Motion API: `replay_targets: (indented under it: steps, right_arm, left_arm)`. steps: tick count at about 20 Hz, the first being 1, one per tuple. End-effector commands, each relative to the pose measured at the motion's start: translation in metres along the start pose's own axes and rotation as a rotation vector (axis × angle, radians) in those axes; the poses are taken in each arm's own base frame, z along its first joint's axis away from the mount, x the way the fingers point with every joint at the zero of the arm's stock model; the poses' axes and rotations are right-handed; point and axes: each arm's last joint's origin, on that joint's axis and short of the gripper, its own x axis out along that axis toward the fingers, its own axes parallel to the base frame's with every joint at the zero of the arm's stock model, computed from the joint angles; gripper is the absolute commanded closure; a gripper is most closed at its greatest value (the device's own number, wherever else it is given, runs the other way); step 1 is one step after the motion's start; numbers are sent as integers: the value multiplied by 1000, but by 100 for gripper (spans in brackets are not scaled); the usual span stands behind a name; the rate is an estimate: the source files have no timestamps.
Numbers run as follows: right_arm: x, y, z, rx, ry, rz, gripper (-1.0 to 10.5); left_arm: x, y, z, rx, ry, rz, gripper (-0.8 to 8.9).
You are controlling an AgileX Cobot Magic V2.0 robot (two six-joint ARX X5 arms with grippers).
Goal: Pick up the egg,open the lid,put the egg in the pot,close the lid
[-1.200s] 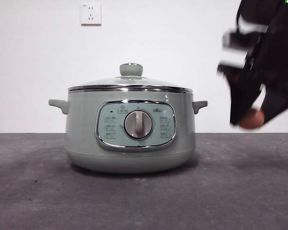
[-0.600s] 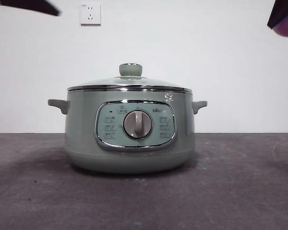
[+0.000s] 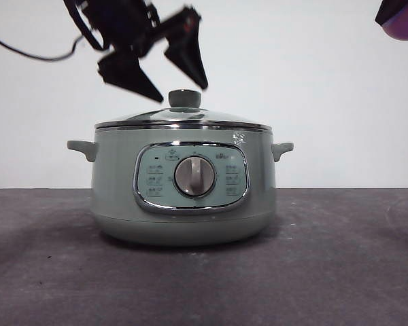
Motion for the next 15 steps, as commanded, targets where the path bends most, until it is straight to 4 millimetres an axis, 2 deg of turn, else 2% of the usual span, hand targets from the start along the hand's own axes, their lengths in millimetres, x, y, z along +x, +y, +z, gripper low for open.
replay_targets:
  steps: [1, 4, 5, 7, 8, 11, 14, 15]
  right_arm:
    - [-1, 0, 1, -4, -10, 3, 963]
    - [-1, 0, 1, -5, -12, 2, 963]
    - [-1, 0, 1, -5, -14, 2, 963]
    - [-1, 0, 2, -6, -17, 2, 963]
    - [0, 0, 1, -6, -17, 1, 963]
    - [-1, 0, 2, -8, -18, 0, 963]
    - [0, 0, 2, -8, -18, 0, 963]
    - [-1, 0, 2, -8, -18, 0, 963]
  left_arm:
    - [8, 0, -2, 12, 7, 1, 123]
    - [11, 1, -3, 11, 9, 1, 141]
    - [11, 1, -3, 11, 7, 1, 228]
    - [11, -1, -3, 9, 8, -7, 485]
    - [11, -1, -4, 9, 15, -9, 574]
    - [12, -3, -6, 7, 36, -15, 664]
    - [12, -4, -6, 6, 37, -17, 820]
    - [12, -4, -6, 5, 37, -17, 822]
